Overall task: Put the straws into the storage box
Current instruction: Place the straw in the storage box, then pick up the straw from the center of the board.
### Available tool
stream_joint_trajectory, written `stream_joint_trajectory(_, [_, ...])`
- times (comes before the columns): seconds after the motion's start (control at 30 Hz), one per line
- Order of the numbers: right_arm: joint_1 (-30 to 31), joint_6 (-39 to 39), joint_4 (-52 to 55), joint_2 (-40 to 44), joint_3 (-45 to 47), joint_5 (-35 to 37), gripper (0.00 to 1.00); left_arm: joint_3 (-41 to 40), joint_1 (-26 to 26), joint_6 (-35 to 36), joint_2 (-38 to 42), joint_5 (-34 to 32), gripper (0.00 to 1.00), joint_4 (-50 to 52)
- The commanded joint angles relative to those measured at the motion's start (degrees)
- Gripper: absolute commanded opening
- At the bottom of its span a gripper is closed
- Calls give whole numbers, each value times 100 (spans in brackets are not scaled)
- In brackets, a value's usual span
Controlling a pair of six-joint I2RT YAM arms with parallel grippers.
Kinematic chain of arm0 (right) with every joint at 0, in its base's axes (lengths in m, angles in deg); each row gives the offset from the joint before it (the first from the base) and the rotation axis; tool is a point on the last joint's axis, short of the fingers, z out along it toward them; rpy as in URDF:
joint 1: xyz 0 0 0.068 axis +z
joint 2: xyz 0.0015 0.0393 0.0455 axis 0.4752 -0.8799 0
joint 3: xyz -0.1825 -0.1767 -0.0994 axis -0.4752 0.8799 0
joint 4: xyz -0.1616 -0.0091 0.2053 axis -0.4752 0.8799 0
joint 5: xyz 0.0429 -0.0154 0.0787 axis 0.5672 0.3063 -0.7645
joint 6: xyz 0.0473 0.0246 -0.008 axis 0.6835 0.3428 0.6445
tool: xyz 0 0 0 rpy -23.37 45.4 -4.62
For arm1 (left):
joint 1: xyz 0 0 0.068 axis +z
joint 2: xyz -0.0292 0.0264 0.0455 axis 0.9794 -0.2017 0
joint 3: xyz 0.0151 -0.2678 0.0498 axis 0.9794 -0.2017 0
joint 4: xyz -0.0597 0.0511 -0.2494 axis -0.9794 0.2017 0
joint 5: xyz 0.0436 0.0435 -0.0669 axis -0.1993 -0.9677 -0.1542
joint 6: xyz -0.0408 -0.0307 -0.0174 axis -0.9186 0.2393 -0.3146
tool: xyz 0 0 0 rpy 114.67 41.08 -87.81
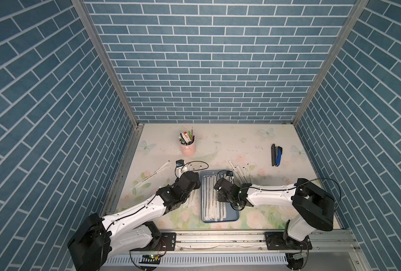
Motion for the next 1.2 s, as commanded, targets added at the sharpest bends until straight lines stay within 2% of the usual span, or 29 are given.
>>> stream_joint_trajectory(0.0, [-29, 75, 40, -39, 29, -31, 18, -28, 33, 9, -24, 5, 59, -19])
stream_joint_trajectory(0.13, [-30, 37, 116, 60, 8, 0, 23, 0, 33, 24, -31, -16, 59, -21])
stream_joint_trajectory(0.37, [-88, -129, 406, 322, -87, 35, 24, 0, 33, 70, -102, -16, 59, -101])
stream_joint_trajectory(0.57, [-355, -487, 817, 1012, -64, 139, 24, 275, 22, 587, -249, 108, 57, -327])
stream_joint_trajectory(0.7, [-887, -1180, 1242, 1629, 38, 345, 22, 533, -77, 976, -318, 172, 57, -456])
stream_joint_trajectory(0.83, [-1935, -2194, 1473, 2116, 365, 19, 24, 520, -247, 1090, -369, 118, 58, -798])
stream_joint_trajectory(0.97, [-2674, -2874, 1431, 2067, 515, -148, 29, 483, -415, 997, -612, 42, 58, -1173])
stream_joint_trajectory(1.17, [-3177, -3417, 811, 1527, 585, -402, 29, 688, -516, 774, -1113, 19, 58, -1551])
